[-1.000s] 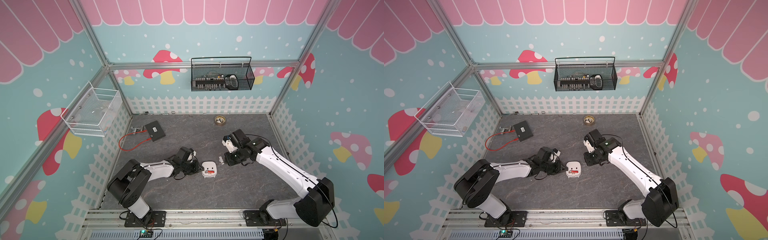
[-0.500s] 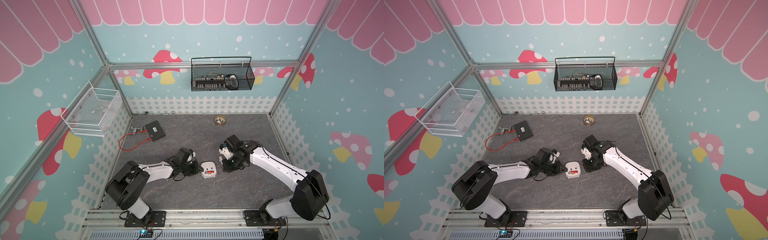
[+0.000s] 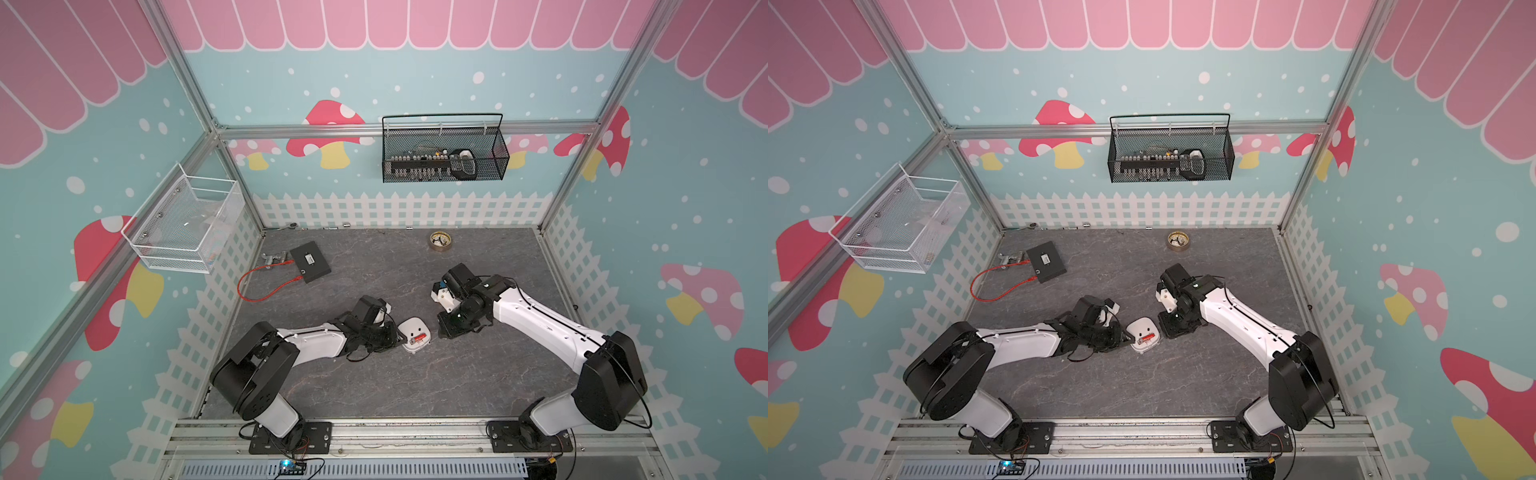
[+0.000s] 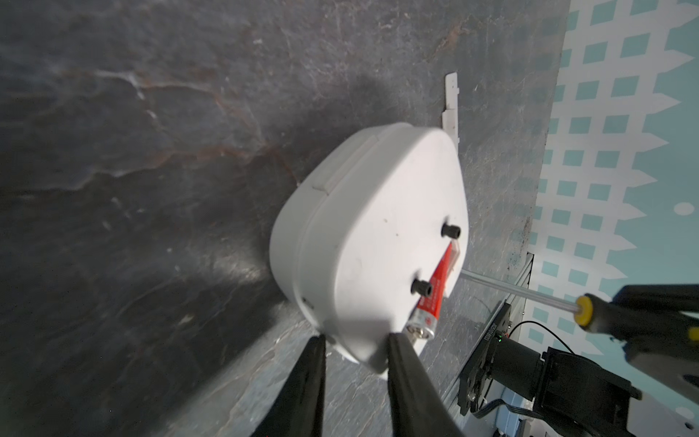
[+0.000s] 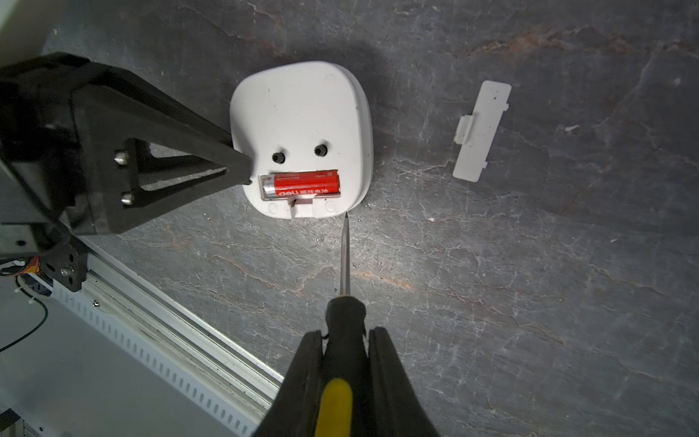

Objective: Remove the battery from the alarm
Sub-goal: Adjust the alarm at the center of the board.

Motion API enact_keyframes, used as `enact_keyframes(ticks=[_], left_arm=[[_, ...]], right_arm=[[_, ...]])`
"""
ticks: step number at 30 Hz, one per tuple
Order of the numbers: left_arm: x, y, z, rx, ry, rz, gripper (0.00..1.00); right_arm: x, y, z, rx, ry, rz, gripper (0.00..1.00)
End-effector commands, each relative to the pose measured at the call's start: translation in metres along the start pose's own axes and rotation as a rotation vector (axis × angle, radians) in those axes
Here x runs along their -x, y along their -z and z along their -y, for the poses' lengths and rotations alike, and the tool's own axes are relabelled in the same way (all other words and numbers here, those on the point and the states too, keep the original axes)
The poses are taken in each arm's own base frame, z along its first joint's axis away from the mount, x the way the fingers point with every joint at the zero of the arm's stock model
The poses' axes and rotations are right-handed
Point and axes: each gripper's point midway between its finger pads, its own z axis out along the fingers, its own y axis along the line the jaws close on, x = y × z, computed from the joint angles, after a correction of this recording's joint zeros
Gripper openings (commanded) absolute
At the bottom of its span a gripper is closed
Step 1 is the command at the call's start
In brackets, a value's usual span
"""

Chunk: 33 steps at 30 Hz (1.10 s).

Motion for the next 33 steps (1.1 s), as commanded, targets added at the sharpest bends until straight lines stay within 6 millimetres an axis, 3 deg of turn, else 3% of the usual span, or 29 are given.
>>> enact_keyframes(ticks=[1, 10, 17, 21, 33], left_arm=[[-0.008, -0.003, -0.012, 0.047, 0.02, -0.019, 0.3], [-0.005, -0.001, -0.011, 0.051, 0.013, -0.01, 0.3], [-0.002, -0.002, -0.01, 0.054, 0.007, -0.008, 0.31], [-0.001, -0.005, -0.009, 0.054, 0.004, -0.011, 0.31], [0.001, -0.005, -0.007, 0.05, -0.003, -0.008, 0.3]], right_arm=[[0.022, 0.006, -0.009, 0.025, 0.031, 0.072, 0.0], [0.022, 0.018, 0.004, -0.053, 0.021, 0.091, 0.0], [0.017, 0.024, -0.026, 0.09, 0.072, 0.087, 0.0], [0.014, 0.025, -0.032, 0.12, 0.07, 0.106, 0.0], [0.01, 0.017, -0.019, 0.07, 0.026, 0.116, 0.0]])
